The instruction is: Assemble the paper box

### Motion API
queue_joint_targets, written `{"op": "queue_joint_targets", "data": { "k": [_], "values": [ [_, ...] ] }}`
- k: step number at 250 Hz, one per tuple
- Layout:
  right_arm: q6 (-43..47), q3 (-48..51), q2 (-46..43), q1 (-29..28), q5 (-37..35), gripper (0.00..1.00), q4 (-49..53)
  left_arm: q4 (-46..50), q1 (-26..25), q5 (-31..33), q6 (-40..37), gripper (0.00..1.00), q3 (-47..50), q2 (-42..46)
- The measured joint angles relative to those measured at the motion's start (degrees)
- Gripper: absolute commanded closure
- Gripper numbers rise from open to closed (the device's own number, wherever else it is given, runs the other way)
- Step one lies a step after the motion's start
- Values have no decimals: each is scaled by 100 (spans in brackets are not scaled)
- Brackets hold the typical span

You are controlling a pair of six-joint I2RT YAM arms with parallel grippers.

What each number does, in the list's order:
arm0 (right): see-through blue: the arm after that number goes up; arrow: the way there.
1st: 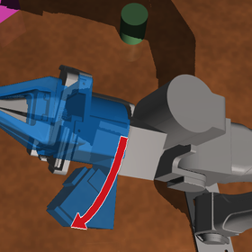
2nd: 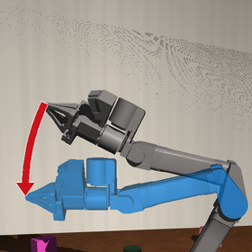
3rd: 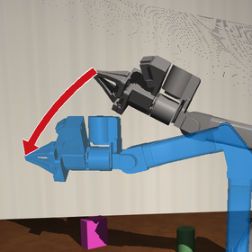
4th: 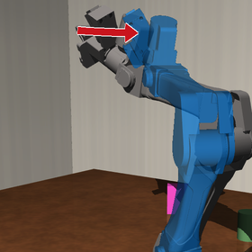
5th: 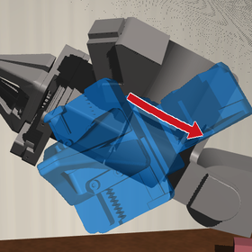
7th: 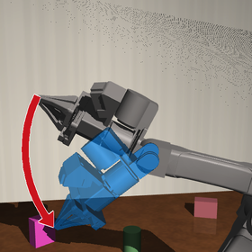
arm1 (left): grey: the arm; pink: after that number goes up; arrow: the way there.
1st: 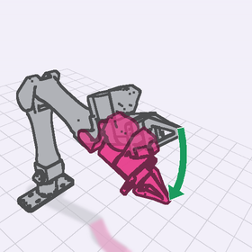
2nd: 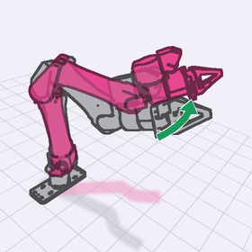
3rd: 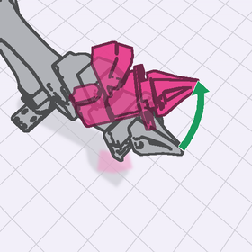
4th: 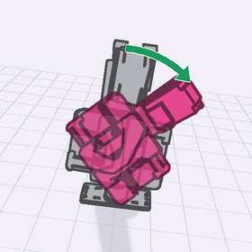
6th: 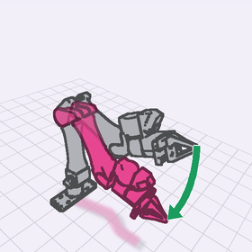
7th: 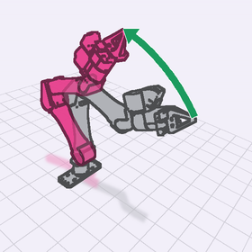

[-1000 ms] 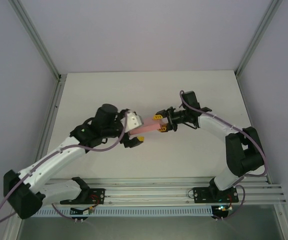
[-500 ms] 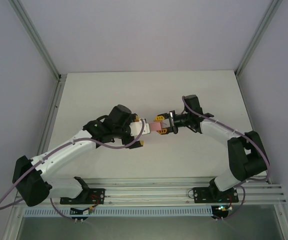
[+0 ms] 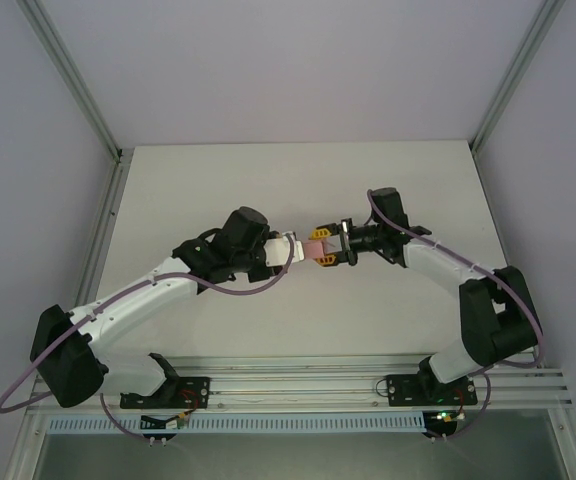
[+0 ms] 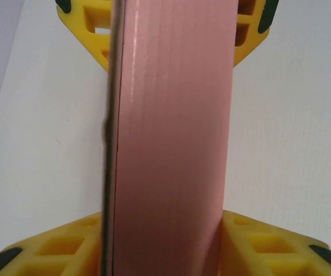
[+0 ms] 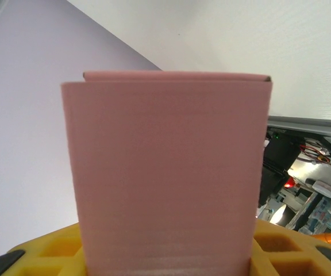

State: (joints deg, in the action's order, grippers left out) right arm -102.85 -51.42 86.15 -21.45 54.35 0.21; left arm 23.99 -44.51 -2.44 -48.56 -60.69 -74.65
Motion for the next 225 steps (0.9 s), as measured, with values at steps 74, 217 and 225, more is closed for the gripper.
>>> {"op": "queue_joint_targets", "data": {
  "k": [74,217,225],
  "values": [
    [476,-46,-286,96,-48,0,299,-334,-9,76,-13,74,55,-31],
    [7042,299,-3375,1211,-2782,8,1261,1768,813,-1523,-275,71,-1071,-1790],
    [7335,286,-3316,1134,-2684,11,1222,1895,846,-1657,-323,71,-1209,-1965]
  ]
}}
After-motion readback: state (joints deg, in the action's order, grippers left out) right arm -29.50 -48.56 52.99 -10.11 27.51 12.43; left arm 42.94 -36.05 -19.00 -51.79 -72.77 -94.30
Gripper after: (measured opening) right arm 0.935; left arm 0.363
